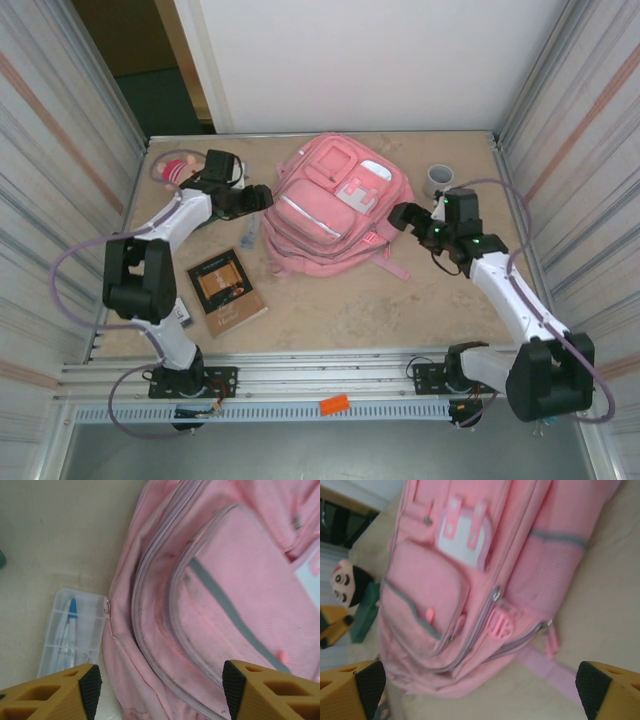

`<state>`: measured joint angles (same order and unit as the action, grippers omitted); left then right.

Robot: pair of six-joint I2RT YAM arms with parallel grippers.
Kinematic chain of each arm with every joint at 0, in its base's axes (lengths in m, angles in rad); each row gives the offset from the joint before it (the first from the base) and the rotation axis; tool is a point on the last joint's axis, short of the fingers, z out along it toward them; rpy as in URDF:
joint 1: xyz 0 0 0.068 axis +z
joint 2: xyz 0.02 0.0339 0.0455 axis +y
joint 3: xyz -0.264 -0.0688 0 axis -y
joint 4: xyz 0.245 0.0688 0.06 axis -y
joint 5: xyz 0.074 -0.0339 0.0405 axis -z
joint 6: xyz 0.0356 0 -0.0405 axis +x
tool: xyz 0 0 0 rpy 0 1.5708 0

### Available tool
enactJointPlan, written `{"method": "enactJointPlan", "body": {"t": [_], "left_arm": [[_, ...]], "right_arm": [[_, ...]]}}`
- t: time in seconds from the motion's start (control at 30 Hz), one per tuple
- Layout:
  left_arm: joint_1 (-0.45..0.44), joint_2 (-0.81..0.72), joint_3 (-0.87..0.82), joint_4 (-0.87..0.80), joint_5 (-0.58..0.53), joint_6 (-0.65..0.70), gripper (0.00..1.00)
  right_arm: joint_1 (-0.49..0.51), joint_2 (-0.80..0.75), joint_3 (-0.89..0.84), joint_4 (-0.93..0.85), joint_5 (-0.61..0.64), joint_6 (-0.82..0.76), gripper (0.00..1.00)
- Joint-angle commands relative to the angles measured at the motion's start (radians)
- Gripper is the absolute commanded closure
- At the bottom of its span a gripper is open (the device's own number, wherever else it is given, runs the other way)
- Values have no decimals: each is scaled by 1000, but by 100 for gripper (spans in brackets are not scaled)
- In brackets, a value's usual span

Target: Pack books, pencil case, and school supplies into a backpack

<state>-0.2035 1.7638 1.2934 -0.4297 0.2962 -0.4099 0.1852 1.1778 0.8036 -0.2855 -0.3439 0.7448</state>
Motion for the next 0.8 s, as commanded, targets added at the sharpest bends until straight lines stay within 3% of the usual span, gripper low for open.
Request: {"method": "enactJointPlan", "body": {"t": [0.0, 0.2, 0.3, 0.47, 0.57, 0.67, 0.77], "left_arm": [[-6, 51, 69, -35, 31, -73, 35], [-20, 139, 108, -29, 19, -98, 38], [-22, 167, 108, -36, 9, -101, 37], [-25, 193, 92, -1, 44, -115, 38], [-26, 206, 103, 6, 85, -121, 54], [-33, 177, 84, 27, 98, -138, 77], [-44, 107, 39, 56, 119, -165, 90]], "right_arm": [[32, 108, 9, 1, -84, 185, 1], [120, 236, 53, 1, -87, 225, 14], [153, 268, 91, -69, -13, 226, 16], [158, 293, 64, -53, -15, 265, 18], [143, 315, 50, -23, -50, 295, 18], [135, 333, 54, 3, -64, 301, 19], [131, 348, 72, -3, -46, 285, 19]]}}
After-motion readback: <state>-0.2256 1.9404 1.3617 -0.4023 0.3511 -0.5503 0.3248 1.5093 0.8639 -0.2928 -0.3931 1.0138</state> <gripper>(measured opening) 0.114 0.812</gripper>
